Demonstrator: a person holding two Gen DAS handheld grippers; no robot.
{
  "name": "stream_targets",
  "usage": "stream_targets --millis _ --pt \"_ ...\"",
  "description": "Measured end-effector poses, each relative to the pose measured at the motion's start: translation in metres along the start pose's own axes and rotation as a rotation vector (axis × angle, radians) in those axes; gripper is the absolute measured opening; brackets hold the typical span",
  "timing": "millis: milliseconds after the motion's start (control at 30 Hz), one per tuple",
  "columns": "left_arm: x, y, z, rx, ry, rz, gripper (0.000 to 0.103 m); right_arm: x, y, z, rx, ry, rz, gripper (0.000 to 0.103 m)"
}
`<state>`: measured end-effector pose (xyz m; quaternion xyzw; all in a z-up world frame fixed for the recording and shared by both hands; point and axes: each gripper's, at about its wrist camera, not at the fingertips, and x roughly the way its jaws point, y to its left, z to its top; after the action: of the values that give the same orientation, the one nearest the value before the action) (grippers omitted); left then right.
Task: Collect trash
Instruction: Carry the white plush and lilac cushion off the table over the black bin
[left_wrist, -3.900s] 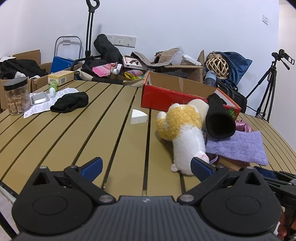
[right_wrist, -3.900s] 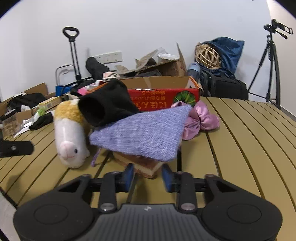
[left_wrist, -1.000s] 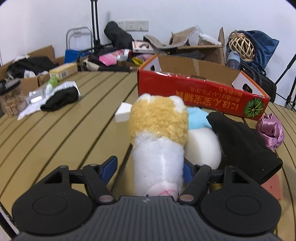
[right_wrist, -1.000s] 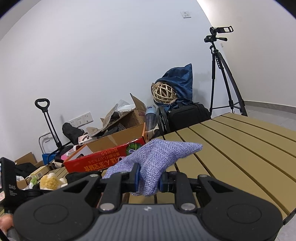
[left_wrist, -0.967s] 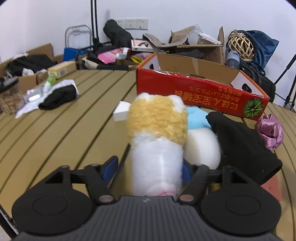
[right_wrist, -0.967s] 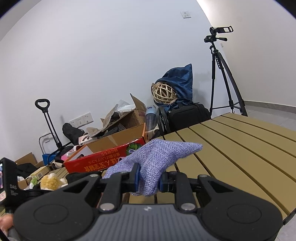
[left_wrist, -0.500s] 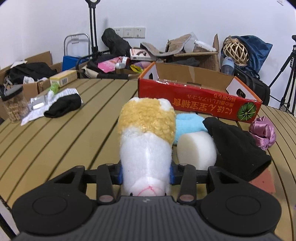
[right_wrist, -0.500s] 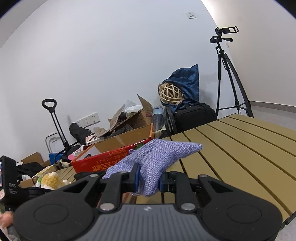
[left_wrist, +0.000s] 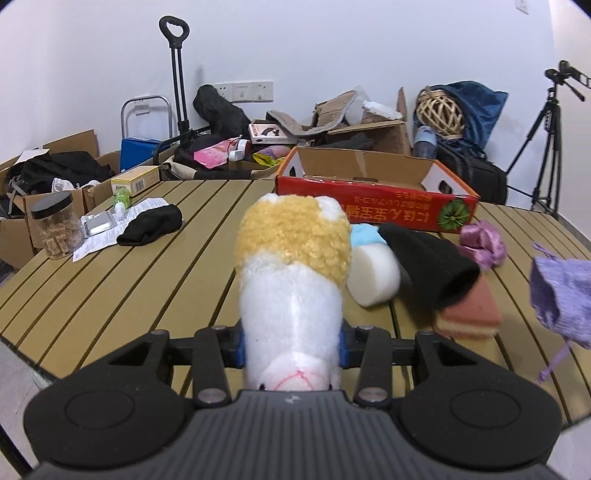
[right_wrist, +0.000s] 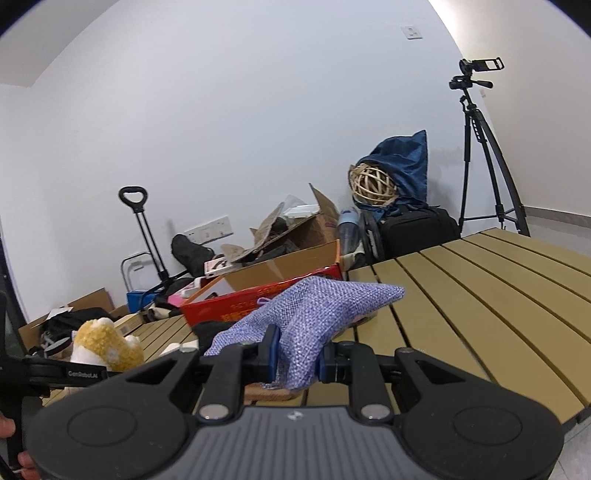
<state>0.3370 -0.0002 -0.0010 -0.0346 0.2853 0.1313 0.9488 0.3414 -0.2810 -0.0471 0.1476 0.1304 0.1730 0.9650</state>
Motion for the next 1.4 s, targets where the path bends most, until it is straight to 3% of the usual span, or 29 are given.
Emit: stream_targets --millis 600,900,1400 --pt "-0.085 0.023 -0.06 0.043 0.005 -0.109 0.042 -0.067 0.025 -0.042 0.0 0.042 0.094 0.018" --pt "-0.114 0.041 -0.099 0.053 0.038 -0.148 0.042 -0.101 0.036 -0.091 0.004 0.158 0.124 0.018" --pt "-0.103 0.057 -0.18 0.096 0.241 -0.129 0.042 -0.102 0.075 -0.165 -0.121 0.473 0.112 0.018"
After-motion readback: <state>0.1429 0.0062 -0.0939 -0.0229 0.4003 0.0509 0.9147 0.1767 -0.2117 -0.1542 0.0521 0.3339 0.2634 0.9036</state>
